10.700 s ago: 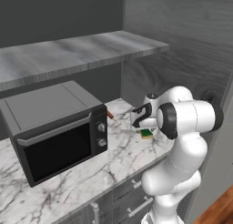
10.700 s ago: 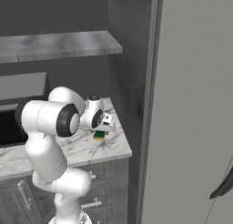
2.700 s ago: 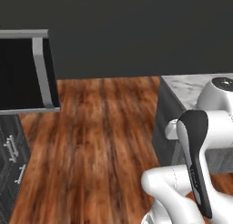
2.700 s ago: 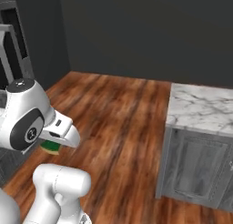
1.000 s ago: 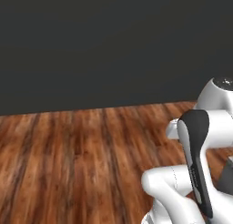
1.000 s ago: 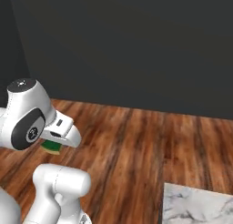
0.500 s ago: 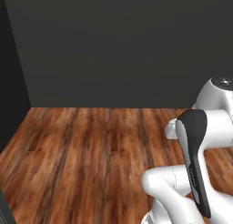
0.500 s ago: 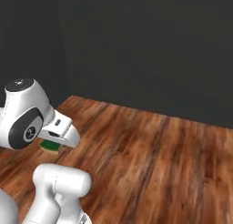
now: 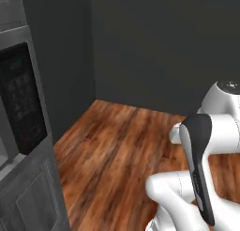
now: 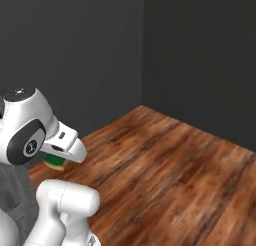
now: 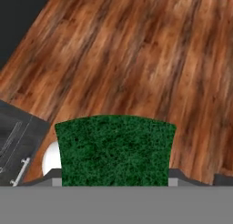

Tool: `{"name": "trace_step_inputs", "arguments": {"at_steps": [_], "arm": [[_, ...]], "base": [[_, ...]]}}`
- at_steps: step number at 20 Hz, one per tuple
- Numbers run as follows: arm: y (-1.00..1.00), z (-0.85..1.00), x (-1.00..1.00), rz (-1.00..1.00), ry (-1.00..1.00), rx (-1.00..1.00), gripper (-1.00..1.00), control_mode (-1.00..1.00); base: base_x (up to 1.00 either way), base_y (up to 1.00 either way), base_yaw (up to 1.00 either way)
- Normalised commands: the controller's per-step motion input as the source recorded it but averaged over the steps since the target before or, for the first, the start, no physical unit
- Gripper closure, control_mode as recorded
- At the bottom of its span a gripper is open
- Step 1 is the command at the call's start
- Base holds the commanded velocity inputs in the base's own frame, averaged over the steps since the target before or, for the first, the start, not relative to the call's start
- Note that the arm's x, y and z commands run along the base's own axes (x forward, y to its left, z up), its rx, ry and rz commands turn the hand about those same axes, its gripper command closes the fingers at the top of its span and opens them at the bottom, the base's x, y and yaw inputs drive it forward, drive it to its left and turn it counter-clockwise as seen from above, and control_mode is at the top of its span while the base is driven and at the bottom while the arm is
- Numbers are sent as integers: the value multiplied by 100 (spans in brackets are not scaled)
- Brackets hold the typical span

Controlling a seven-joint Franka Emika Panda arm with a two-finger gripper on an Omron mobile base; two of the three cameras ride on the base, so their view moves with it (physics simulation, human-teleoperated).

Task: Place the sponge inside the microwave to prepare for sanitizing.

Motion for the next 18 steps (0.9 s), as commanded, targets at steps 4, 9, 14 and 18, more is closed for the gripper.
{"name": "trace_step_inputs", "arguments": {"at_steps": [4, 9, 14, 18], "arm": [[0, 0, 0, 0, 0, 0, 100, 100], [0, 0, 0, 0, 0, 0, 100, 100], [0, 0, 0, 0, 0, 0, 100, 100], [0, 0, 0, 0, 0, 0, 100, 100]], "base": [[39, 0, 63], [25, 0, 64], [34, -2, 77], [26, 0, 82]]}}
